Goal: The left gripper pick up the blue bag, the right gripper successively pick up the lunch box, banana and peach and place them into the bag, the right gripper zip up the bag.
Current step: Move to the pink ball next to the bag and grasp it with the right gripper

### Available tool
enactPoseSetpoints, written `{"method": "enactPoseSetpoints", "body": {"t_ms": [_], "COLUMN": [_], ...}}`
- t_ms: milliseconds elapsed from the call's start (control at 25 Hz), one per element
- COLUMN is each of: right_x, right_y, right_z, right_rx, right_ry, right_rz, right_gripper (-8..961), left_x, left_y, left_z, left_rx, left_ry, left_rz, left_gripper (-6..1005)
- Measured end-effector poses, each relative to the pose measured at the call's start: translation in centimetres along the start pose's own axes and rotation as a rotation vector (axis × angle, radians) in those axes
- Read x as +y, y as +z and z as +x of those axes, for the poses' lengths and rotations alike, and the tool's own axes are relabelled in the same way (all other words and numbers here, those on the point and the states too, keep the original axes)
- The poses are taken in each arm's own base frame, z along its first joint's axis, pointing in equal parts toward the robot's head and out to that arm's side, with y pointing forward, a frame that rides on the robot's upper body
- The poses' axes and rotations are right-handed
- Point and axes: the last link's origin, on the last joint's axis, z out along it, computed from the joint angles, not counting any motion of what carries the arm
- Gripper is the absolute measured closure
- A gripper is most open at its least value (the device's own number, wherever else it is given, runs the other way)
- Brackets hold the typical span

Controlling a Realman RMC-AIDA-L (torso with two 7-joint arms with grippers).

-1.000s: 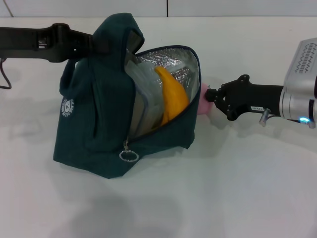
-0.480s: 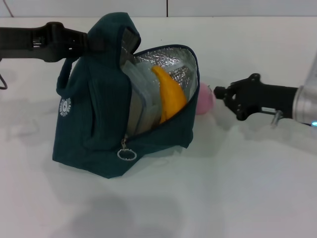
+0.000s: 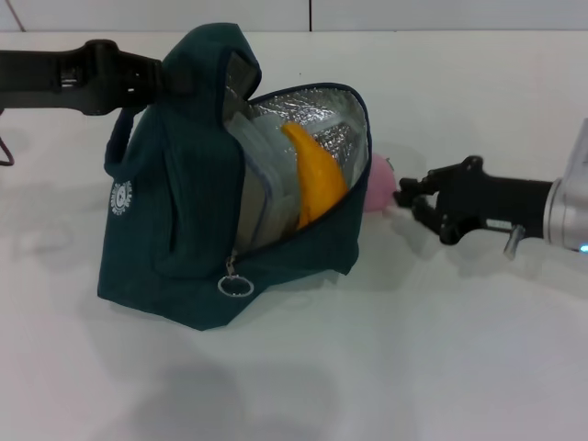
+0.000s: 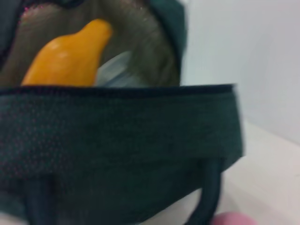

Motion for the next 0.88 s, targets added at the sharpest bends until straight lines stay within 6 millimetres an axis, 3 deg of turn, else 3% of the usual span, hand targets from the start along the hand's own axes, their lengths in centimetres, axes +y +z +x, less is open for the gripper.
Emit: {"method": "enactPoseSetpoints", "body": {"t_ms": [440,680,760,880], "right_x": [-0.8,-1.6,-1.4,-1.0], "right_y": [0.1,1.2,2.0,2.9], "right_z": [-1.4,-2.0,-1.9,-1.6], "right_rx": [-0.015,0.021,0.048,0.089], "right_ry": [-0.082,-0.117,-0.132,-0.162], "right_rz": [0.03,0.049,0.037,0.033], "right_gripper": [700,463,222,209], "left_x": [0.1,0.1,0.0,0.0], "left_y": [-0.6,-1.2,-1.2,-1.3], "left_z": [0.4,0.5,0.5,0.5], "left_rx": [0.025,0.063,0.067,0.076], "left_ry": [0.007,0.0,-0.006,-0.016], "left_rz": [-0.006,-0.012,-0.013,-0.015], "left_gripper": [958,958,958,959]}}
